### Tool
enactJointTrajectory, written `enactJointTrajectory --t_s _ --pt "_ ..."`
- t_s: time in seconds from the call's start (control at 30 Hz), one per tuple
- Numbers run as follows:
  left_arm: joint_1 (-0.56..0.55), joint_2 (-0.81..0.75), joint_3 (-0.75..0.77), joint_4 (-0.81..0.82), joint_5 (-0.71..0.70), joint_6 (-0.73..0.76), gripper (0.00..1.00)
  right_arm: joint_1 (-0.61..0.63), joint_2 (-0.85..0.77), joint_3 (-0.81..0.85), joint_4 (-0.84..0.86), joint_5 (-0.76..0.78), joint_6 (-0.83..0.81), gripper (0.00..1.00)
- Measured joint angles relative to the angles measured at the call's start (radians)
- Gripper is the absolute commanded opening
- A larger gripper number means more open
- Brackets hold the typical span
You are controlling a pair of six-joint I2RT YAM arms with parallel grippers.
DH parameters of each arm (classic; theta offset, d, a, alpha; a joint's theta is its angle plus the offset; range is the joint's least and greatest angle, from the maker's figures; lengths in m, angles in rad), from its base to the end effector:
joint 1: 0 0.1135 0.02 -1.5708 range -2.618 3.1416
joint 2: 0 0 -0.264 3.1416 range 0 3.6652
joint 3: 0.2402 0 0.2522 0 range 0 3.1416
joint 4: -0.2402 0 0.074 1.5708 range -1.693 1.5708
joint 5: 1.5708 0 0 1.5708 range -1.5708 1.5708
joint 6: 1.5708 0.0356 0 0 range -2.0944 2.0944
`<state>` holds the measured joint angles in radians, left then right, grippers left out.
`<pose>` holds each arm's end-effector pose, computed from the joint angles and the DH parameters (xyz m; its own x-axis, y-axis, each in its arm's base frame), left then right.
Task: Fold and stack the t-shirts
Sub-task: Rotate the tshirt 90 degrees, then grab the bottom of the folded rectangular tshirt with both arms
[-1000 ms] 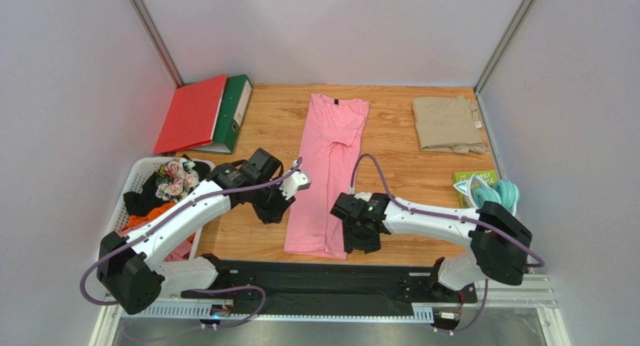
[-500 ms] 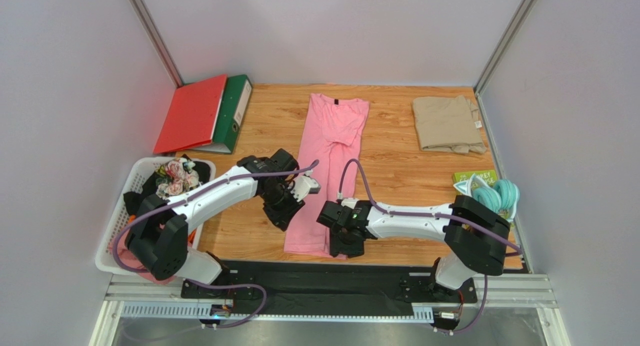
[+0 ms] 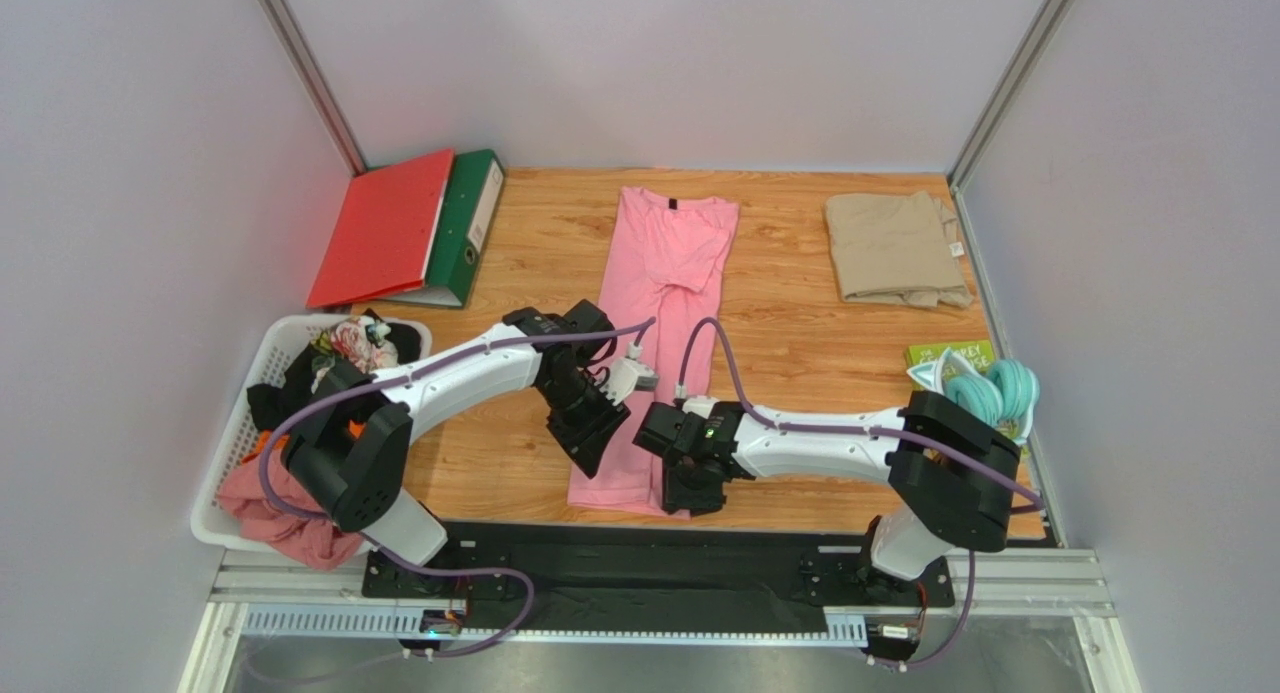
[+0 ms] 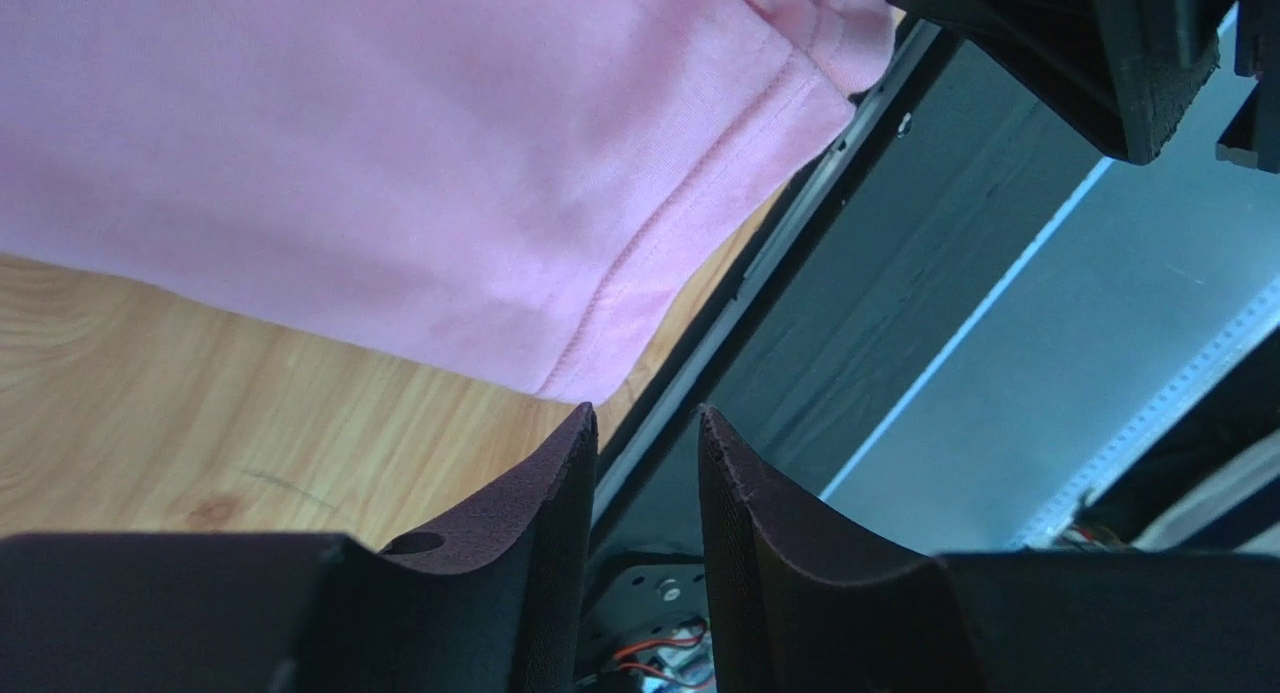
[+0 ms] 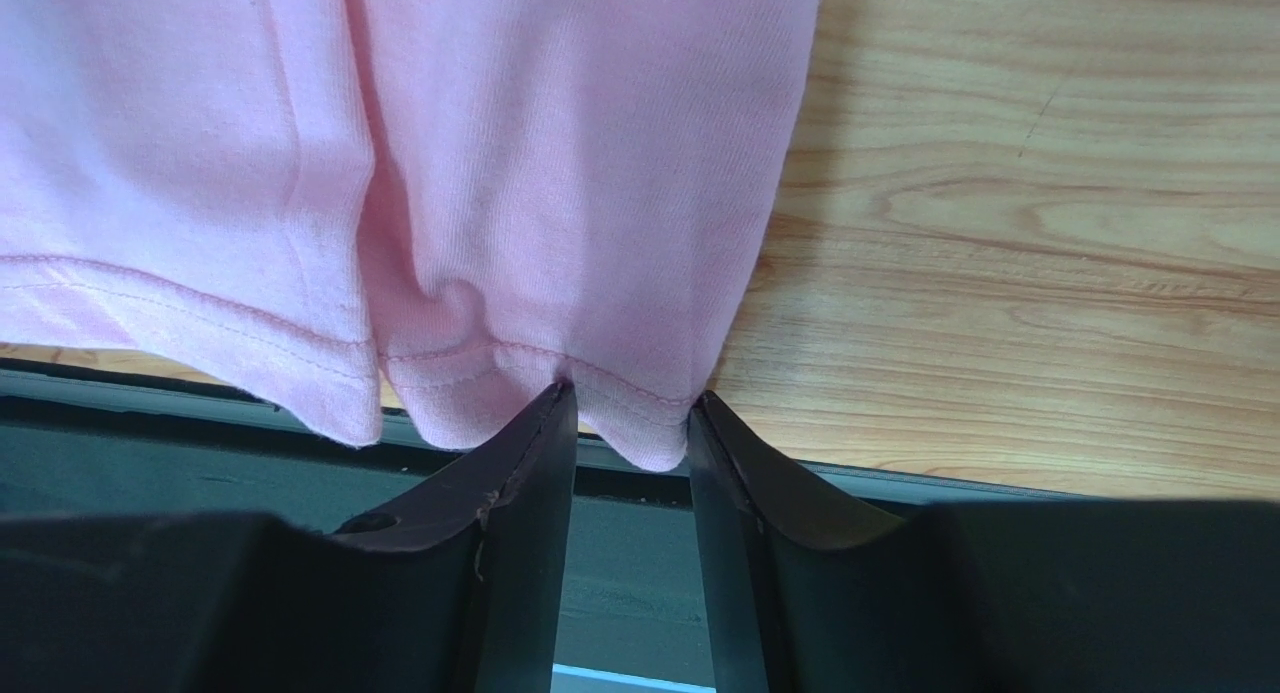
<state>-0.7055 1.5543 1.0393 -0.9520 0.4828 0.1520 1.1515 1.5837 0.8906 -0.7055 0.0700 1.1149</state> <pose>0.1943 -0.1872 0.2041 -0.6559 0.7349 -0.1723 0.7185 0.5380 -0.4408 0.1118 0.2446 0.1592 -0.9903 -0.0217 -0.1373 -0.0389 0.9916 0.1235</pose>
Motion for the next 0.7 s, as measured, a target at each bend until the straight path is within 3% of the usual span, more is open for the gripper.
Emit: enactJointTrajectory --t_s 0.27,0.47,0.7 --pt "0.017 0.023 0.0 -0.048 0.06 -0.026 0.41 -0.013 -0.008 0.0 0.0 0.0 0.0 0.37" --pt "0.125 0.043 0.003 -0.065 0.1 -0.064 0.47 -0.021 -0.009 0.0 -0.001 -0.001 -0.001 0.37" --pt "0.254 0.105 0.037 -0.079 0.109 -0.1 0.4 -0.023 -0.018 0.0 -0.008 0.0 -0.001 0.37"
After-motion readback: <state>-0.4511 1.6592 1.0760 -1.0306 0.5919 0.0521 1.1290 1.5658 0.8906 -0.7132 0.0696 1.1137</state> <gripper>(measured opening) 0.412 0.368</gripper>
